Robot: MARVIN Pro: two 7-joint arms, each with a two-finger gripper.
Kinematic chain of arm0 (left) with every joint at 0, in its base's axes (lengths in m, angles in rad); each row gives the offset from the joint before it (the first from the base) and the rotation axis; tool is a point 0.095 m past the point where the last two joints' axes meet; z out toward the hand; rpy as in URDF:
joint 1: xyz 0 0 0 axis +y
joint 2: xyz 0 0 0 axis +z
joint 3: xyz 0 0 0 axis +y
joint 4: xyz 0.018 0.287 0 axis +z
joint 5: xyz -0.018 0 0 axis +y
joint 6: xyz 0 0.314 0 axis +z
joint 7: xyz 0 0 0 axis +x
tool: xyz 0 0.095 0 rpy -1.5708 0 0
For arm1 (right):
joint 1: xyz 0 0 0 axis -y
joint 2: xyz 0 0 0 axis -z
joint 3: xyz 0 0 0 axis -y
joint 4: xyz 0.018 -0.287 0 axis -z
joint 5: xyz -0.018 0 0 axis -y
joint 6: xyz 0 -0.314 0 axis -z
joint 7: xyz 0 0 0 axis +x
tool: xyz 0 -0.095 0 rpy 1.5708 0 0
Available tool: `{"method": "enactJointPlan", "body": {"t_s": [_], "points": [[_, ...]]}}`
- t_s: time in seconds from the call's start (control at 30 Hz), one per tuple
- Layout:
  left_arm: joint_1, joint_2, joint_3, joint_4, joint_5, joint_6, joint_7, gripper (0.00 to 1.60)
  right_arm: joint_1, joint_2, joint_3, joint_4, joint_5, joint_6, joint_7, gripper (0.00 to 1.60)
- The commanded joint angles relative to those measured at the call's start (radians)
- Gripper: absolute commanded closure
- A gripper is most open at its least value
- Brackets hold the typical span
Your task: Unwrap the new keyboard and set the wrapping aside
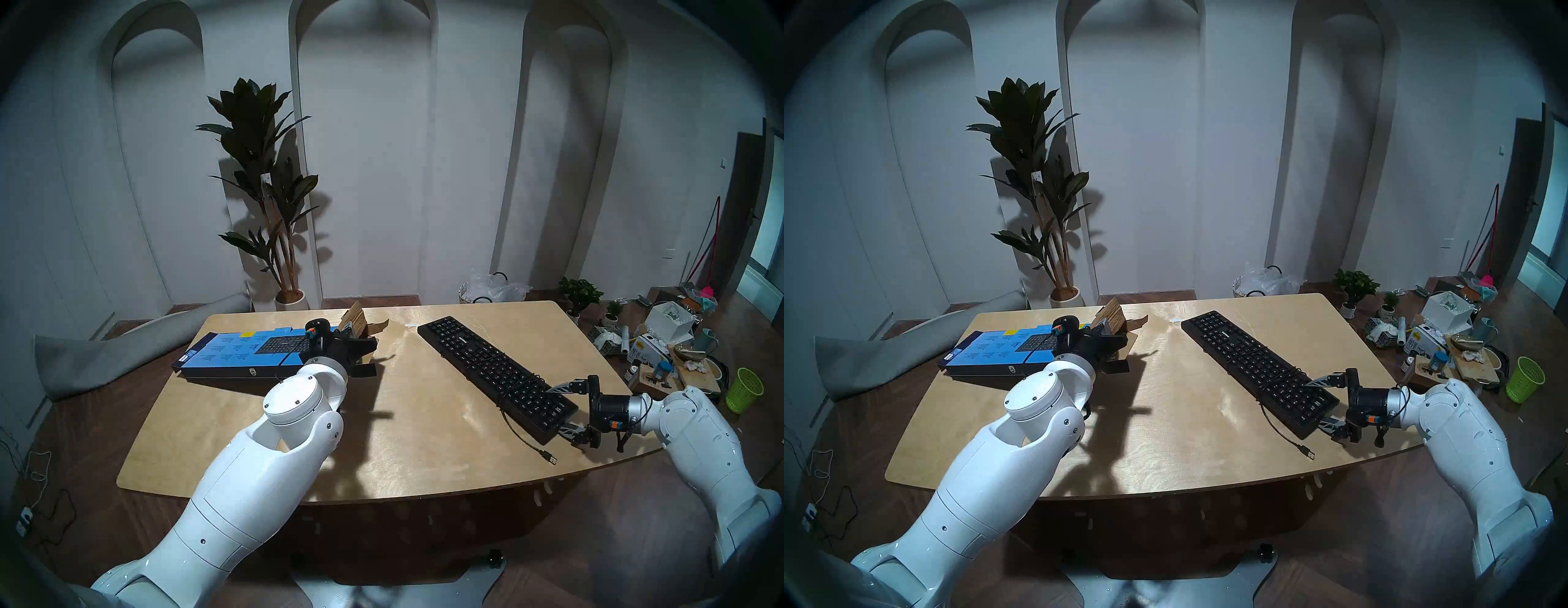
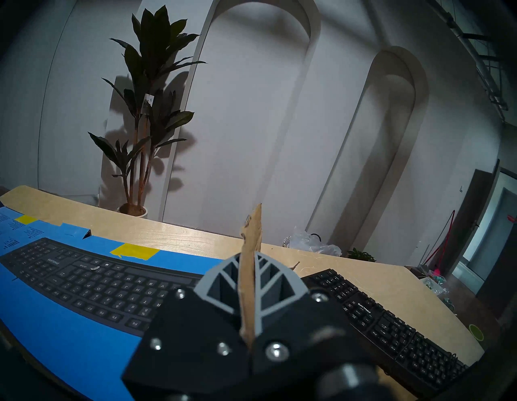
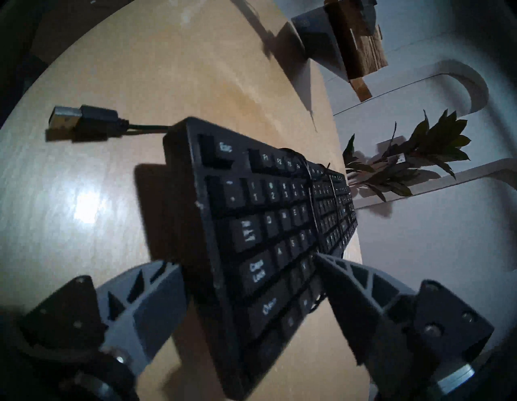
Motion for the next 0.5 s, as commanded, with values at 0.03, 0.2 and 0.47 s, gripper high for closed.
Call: {"method": "enactJointPlan", "body": {"t_s": [0.03,0.2,0.47], "points": [[-0.045,0.009,-0.015,-0.02,-0.004,0.011,-0.017,1.6,0.088,0.088,-0.06,0.056,-0.01,0.002,0.095,0.0],[-0.05,0.01,-0.02,-0.019,-0.017,0.021,-0.02,1.6,0.152,0.105,-0.143,0.082,-0.002,0.002,0.176,0.0],[-0.062,0.013,-0.025,-0.016,-0.031,0.038,-0.026,1.6,0.245,0.125,-0.237,0.071,-0.01,0.002,0.269,0.0]]}}
